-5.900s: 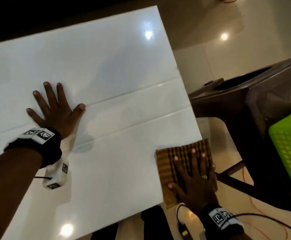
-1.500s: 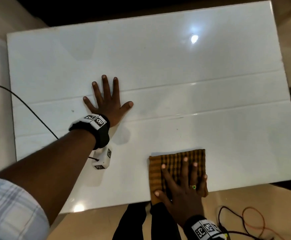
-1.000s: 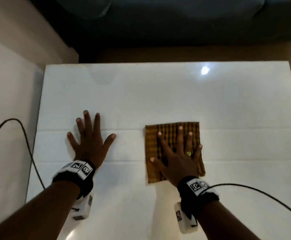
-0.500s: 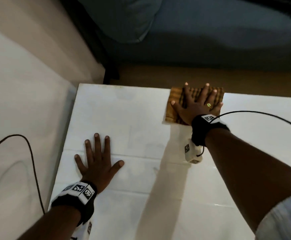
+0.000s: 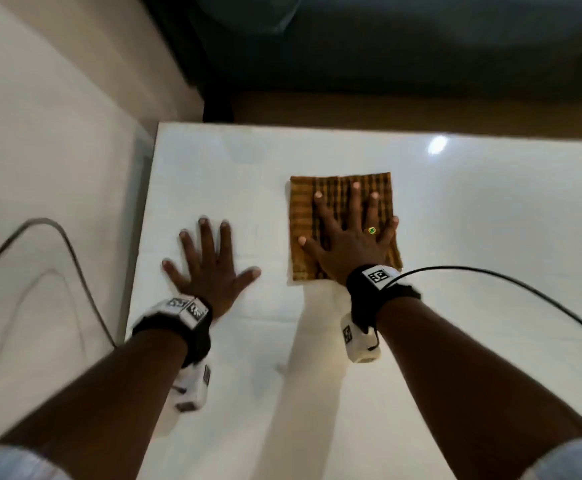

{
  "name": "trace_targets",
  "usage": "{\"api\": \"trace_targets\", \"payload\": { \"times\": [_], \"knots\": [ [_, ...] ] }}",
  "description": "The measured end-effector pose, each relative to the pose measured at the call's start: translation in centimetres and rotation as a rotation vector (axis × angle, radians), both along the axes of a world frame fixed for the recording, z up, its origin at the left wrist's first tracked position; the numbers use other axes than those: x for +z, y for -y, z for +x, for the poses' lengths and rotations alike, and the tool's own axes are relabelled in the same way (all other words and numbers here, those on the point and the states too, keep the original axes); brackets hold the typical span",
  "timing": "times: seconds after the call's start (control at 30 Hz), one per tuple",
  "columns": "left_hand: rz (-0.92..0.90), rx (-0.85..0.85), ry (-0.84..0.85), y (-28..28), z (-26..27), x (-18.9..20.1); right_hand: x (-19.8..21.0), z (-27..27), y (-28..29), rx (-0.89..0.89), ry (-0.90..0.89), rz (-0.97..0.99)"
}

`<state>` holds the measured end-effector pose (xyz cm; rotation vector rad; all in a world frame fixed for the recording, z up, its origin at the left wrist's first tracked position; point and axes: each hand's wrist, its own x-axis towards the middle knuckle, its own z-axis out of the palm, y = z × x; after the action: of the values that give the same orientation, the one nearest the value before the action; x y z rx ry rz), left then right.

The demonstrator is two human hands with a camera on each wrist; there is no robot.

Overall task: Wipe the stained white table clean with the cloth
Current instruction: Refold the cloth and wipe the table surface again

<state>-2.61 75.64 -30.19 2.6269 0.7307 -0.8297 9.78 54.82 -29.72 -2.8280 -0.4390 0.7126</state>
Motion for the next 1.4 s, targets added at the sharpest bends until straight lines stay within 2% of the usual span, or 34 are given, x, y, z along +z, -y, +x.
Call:
{"api": "trace_targets", "payload": {
  "times": [0.3,0.4,0.57,0.7,0.77,0.87,0.97,1.1,1.2,1.4],
  "knots": [
    [-0.056,-0.006,0.042,-0.1,-0.4,0.0,0.2,-23.2,6.9,-0.010,-0.023,-0.063],
    [-0.054,-0.013,0.059,-0.4,-0.5,-0.1,0.0,-29.3,8.0,-0.050,-0.054,-0.087],
    [-0.038,-0.029,0.088,-0.4,-0.6,-0.4,0.0,-34.7,4.9,-0.222,-0.119,-0.119],
    [-0.030,-0.037,0.116,-0.4,-0.7,-0.4,0.1,-37.9,2.5,-0.070,-0.154,-0.095],
    [-0.057,-0.036,0.108,-0.5,-0.6,-0.2,0.2,-38.7,1.8,-0.053,-0.164,-0.106],
    [-0.074,-0.047,0.140,-1.7,-1.2,0.4,0.0,-37.3,0.7,-0.110,-0.172,-0.081],
    [0.042,-0.061,0.186,-3.7,-3.1,0.7,-0.2,-33.0,-1.7,-0.142,-0.126,-0.053],
    [0.101,0.045,0.175,-5.8,-6.7,-0.2,-0.5,-22.1,-5.6,-0.194,-0.116,0.039],
    [0.122,0.001,0.178,-5.8,-8.3,-1.1,-0.5,-14.0,-7.7,-0.190,-0.089,0.062],
    [0.114,-0.016,0.143,-6.1,-7.9,-1.2,0.1,1.1,-11.3,-0.214,-0.077,0.025]
  ]
}}
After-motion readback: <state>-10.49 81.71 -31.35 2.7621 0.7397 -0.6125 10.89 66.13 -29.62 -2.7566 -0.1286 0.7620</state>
